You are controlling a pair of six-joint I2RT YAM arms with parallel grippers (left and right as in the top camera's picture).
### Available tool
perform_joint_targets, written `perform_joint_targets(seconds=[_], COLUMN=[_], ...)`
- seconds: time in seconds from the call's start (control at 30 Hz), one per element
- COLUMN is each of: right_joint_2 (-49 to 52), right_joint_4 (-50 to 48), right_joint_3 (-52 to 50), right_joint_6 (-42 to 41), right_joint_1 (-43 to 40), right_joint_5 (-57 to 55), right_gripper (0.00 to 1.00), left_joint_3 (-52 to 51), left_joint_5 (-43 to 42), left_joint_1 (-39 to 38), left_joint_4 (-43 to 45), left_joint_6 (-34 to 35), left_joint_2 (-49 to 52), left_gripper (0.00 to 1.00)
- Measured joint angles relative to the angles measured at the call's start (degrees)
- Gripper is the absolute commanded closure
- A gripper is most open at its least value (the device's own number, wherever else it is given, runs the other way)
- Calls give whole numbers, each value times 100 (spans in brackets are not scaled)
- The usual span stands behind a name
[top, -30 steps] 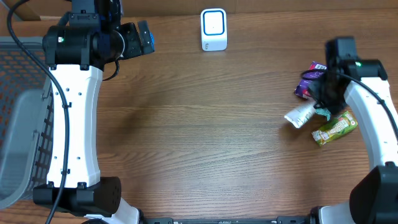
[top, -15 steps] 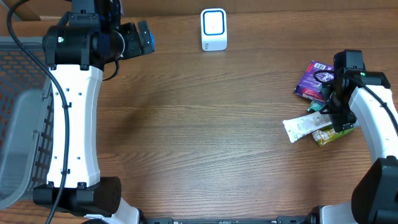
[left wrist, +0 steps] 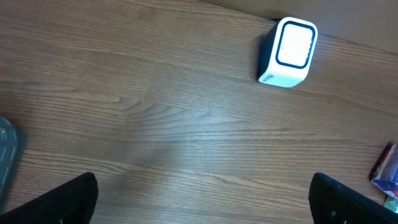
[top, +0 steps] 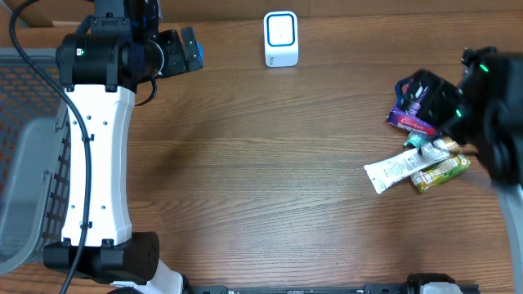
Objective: Scan the item barcode
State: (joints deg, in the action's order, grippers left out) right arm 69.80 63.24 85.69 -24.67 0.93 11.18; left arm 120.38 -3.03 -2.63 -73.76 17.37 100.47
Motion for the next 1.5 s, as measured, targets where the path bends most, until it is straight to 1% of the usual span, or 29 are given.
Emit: perform_joint_targets(seconds=[0.07,0.2,0.33,0.53,0.67,0.77,0.87,1.03,1.1,1.3,1.5], right_joint_2=[-400,-743,-741,-669,-634,-831,-1279,-2789,-3620,-5405,-6398], right_joint_4=[24,68,72,59,-457,-1287,-2159,-3856,-4555,-5554,-6100], right_joint_3=[17,17,17,13,-251,-925,-1893,-3919,-4817,-6728,-8050], right_joint_6=[173,332,415,479,503,518,525,717,870,1075,1126], right_joint_1=[31,31,31,31,28,28,28,28,28,63,251], right_joint_5=[155,299,332,87,-278,-527,-664,-756,-767,-802,-931], right_gripper=[0,0,0,0,0,0,0,0,0,0,0], left_joint_3=[0,0,0,0,0,0,0,0,0,0,0], left_joint_5=[-2,-2,-2,0,-2,0,0,0,-2,0,0], left_joint_1=[0,0,0,0,0,0,0,0,0,0,0], left_joint_4=[0,0,0,0,0,2,2,2,0,2,2], left_joint_6=[0,0,0,0,0,0,0,0,0,0,-2], left_joint_2=[0,0,0,0,0,0,0,0,0,0,0], left_gripper=[0,0,0,0,0,0,0,0,0,0,1])
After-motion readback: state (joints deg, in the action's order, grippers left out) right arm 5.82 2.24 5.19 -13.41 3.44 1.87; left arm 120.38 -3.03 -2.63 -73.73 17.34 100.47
